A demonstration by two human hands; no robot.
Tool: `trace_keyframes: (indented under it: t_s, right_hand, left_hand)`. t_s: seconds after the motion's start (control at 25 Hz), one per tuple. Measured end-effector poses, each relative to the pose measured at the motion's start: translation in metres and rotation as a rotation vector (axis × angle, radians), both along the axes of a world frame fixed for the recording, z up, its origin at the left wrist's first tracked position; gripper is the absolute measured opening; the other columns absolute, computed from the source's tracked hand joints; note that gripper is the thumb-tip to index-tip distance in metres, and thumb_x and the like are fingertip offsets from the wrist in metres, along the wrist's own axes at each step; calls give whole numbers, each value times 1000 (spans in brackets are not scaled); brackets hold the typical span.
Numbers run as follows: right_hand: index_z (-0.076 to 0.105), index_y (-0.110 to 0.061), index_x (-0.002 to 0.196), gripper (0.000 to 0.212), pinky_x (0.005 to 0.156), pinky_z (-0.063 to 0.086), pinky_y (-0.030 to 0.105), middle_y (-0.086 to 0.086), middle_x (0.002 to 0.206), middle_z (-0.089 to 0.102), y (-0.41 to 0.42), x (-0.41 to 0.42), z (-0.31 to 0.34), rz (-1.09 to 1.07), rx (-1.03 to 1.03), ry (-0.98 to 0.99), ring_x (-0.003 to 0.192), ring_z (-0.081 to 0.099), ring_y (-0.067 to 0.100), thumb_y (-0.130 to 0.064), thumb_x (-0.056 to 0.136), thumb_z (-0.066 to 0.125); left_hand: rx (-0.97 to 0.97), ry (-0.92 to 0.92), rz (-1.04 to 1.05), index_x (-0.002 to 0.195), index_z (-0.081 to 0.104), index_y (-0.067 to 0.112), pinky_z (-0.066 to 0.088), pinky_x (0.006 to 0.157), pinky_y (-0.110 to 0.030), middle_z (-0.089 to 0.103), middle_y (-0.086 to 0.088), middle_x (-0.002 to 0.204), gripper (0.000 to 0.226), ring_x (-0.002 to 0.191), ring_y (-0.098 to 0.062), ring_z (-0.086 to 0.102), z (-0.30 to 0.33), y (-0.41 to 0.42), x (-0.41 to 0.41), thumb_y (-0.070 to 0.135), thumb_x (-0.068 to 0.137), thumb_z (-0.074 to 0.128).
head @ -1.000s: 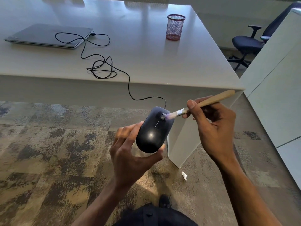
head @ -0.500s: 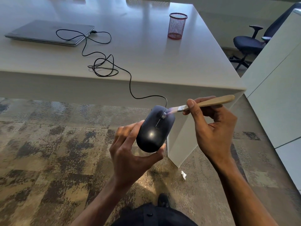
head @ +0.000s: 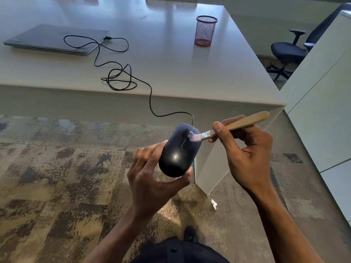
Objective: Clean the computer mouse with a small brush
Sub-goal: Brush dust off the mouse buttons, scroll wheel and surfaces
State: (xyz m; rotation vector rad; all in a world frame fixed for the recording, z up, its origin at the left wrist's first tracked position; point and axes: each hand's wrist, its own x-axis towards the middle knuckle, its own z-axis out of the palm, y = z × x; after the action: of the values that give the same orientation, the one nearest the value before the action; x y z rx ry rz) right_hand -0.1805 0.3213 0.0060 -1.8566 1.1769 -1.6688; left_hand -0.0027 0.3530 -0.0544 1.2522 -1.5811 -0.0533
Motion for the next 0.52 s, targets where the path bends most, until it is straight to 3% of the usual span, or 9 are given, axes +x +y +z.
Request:
trace_keyframes:
  t_s: [0.2,0.36,0.52]
  right_hand:
    - [64,-26,91,7,69,52,9,-31,81,67,-4,-1,2,-98,-5,-13,77,70,-2,-32,94,61]
    - [65,-20,91,11,69,52,8,-22,81,67,-5,-1,0,-90,21,-8,76,70,-3,-29,94,61]
    - [68,-18,88,12,70,56,18,-9,80,72,-3,-3,0,-13,65,-11,75,72,7,-27,94,62]
  left_hand:
    - [-17,-9,-5,110,65,-2,45,83,-18,64,-5,107,66,98,-14,55,-1,-1,-1,47,67,74]
    - [-13,-8,-6,112,64,0,44,85,-16,64,-6,108,66,98,-15,55,-2,-3,-1,48,68,74]
    - [-23,-15,-9,112,63,2,42,87,-13,62,-2,108,65,99,-12,54,-2,-3,-1,49,68,73]
